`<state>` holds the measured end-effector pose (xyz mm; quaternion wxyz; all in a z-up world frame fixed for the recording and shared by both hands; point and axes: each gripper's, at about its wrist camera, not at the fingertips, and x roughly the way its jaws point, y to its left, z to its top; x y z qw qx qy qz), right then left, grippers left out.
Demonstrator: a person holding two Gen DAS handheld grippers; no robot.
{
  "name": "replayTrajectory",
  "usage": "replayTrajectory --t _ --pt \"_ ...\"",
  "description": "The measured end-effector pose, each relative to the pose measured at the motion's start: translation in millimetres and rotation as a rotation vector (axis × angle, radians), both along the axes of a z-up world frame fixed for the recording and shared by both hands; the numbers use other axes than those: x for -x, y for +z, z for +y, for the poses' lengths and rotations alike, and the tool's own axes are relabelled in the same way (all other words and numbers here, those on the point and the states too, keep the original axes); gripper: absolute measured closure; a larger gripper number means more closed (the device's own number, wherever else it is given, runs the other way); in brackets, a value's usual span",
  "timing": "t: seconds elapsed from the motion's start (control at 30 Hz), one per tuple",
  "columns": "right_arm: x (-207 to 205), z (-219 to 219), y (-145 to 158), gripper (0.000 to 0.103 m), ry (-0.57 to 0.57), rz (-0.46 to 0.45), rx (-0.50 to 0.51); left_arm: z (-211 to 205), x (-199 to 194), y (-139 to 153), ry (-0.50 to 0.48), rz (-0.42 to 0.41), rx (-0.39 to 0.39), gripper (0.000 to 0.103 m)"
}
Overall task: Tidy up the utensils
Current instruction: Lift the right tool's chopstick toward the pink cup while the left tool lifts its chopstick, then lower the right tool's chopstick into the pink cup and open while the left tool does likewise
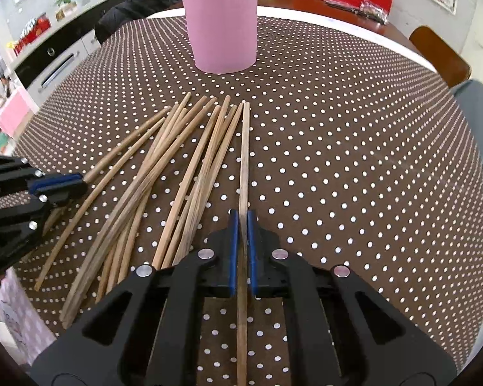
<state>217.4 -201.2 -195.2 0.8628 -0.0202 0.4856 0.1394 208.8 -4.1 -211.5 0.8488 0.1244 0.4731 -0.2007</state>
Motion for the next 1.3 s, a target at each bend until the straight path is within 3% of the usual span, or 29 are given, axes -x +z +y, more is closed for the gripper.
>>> replayTrajectory --t 0.17,0.4,0.7,0.93,1.07,1.3 --pt "8.3 -28.6 10.4 0.098 -0.040 -0.037 -0.151 20.4 -1.4 9.3 0.116 -0.040 0.083 0.097" --pt "17.4 -50.1 39.0 0.098 -0.065 -0.158 -0.343 46.4 5.1 41.9 0.237 -0.189 0.271 0.097" --pt "4.2 -42.1 104.4 0.098 -0.034 -0.396 -0.442 30.9 -10.9 96.5 0.195 -0.387 0.407 0.097" --pt "-52.2 -23.7 166.0 0.097 -0.048 -0.594 -0.483 21.1 -70.8 160.7 0.150 -0.569 0.587 0.097" --pt "-93.4 -13.5 186.8 0.097 -0.065 -0.660 -0.489 6.4 -101.5 190.5 0.112 -0.688 0.641 0.097" --pt "-157.3 -6.3 195.9 0.097 -0.108 -0.702 -0.511 -15.7 -169.0 195.3 0.107 -0.758 0.683 0.097"
